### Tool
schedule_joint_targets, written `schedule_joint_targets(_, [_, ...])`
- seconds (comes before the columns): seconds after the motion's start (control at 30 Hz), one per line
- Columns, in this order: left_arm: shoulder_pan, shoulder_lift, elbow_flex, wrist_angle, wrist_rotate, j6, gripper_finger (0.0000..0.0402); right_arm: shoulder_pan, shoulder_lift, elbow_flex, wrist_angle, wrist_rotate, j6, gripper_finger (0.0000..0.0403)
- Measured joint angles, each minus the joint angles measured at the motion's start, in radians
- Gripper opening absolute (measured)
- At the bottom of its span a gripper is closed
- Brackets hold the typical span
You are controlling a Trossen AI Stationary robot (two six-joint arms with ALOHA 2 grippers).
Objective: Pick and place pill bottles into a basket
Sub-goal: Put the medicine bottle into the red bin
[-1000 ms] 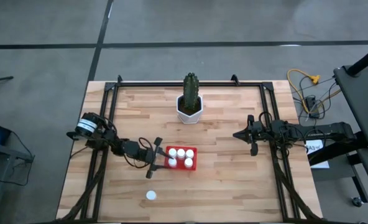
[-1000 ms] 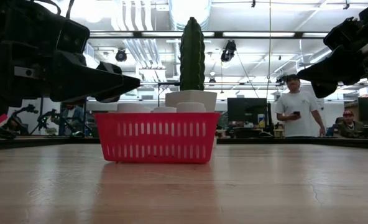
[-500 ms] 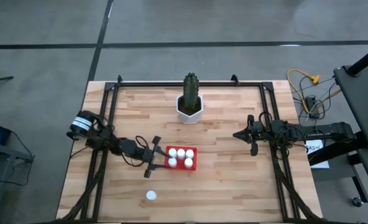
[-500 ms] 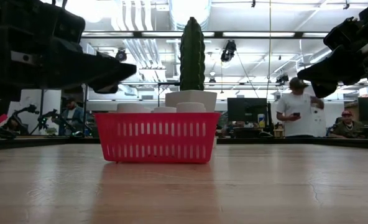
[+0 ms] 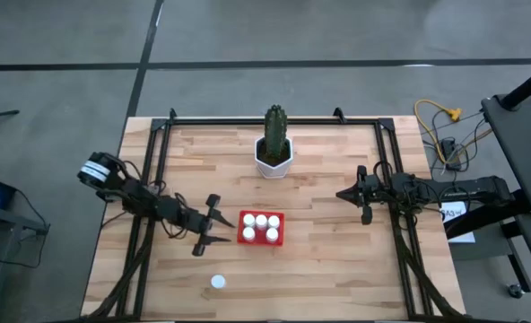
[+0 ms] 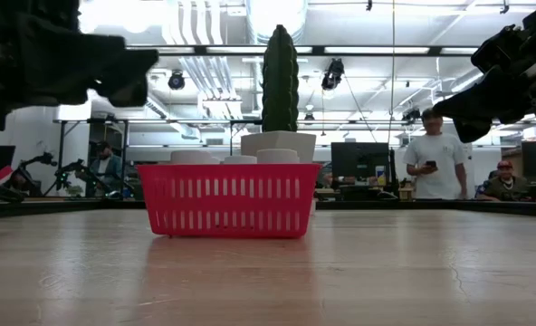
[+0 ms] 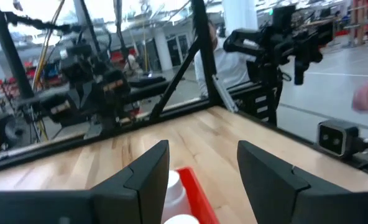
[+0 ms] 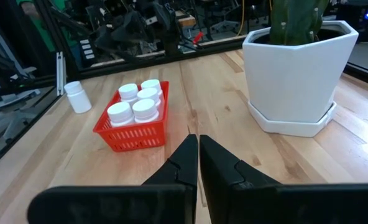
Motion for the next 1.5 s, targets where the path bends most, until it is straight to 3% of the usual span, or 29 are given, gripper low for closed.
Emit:
schedule_joint_targets(0.23, [-0.035, -0.108, -0.030, -0.092, 0.001, 0.031, 0.0173, 0.000, 0.000, 0.000, 0.000, 0.000, 0.000, 0.0008])
schedule_joint_targets(0.57, [-0.092, -0.322, 0.029, -0.521, 0.003, 0.113, 0.0173, 0.000, 0.000, 0.000, 0.000, 0.000, 0.001, 0.0008])
schedule_joint_targets(0.83, [-0.125, -0.549, 0.219, -1.183, 0.000, 0.211, 0.0191, 0.000, 0.000, 0.000, 0.000, 0.000, 0.000, 0.0009])
schedule_joint_targets(1.07, [-0.150, -0.606, 0.414, -1.658, 0.009, 0.211, 0.0240, 0.000, 0.000, 0.000, 0.000, 0.000, 0.001, 0.0008])
schedule_joint_targets(1.3, [-0.183, -0.548, 0.469, -1.722, 0.148, 0.163, 0.0273, 0.000, 0.000, 0.000, 0.000, 0.000, 0.000, 0.0008])
schedule_joint_targets(1.5, [-0.203, -0.460, 0.474, -1.708, 0.179, 0.123, 0.0274, 0.000, 0.000, 0.000, 0.000, 0.000, 0.000, 0.0009])
